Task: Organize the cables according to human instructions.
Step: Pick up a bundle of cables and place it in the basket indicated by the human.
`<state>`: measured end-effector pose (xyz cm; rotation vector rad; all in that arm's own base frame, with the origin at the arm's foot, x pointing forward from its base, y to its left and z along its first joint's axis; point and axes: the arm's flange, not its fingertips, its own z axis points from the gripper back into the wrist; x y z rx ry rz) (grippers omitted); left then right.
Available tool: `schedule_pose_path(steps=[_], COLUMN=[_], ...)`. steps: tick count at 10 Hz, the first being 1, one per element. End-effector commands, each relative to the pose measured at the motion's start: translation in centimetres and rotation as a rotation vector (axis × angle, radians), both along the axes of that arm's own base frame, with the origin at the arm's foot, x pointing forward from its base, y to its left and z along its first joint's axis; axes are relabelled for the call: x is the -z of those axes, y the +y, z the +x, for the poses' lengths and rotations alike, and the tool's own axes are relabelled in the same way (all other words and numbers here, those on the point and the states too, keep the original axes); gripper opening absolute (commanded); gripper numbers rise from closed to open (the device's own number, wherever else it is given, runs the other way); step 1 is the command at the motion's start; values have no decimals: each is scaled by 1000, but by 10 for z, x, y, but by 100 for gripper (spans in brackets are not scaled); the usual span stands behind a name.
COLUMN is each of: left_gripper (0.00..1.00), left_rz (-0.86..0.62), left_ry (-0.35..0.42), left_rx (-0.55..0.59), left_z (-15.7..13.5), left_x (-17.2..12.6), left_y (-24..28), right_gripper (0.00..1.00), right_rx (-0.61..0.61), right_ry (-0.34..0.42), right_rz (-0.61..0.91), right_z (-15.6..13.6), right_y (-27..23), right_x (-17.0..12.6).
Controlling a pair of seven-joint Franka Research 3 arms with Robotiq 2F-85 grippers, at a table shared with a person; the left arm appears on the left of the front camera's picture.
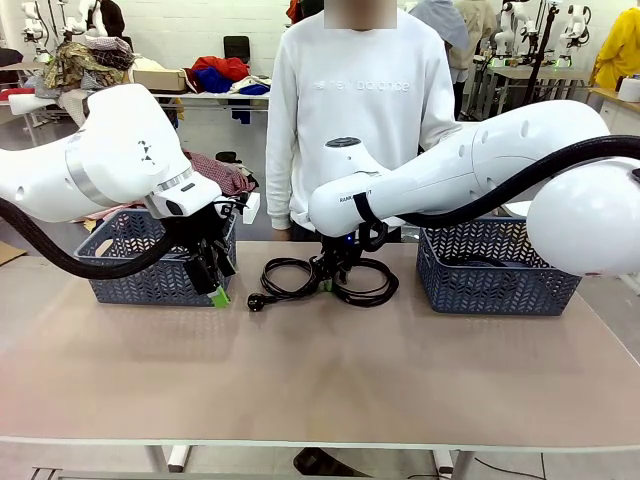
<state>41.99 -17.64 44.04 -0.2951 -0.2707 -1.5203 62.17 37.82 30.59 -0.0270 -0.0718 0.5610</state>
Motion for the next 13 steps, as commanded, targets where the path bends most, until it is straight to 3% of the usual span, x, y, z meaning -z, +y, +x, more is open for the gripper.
schedule_pose_path(steps=[1,2,3,4,6,13], left_gripper=[100,100,100,100,100,100], left_rz=[0,0,0,0,0,0], left_ry=[-3,-3,-3,-3,-3,-3], left_rx=[-3,-3,-3,-3,-3,-3], left_z=[0,0,0,0,0,0], left_x=[-1,-1,-1,-1,-1,-1], left_y=[0,0,0,0,0,0], right_gripper=[46,33,28,15,0,0], right_rx=[40,42,45,47,56,115], right_ry=[20,22,27,30,28,-7], right_rz=[12,14,15,15,12,-13], right_z=[4,4,4,4,4,11], right_y=[-2,-3,-3,-3,-4,-13], right_x=[0,0,-1,-1,-2,-28])
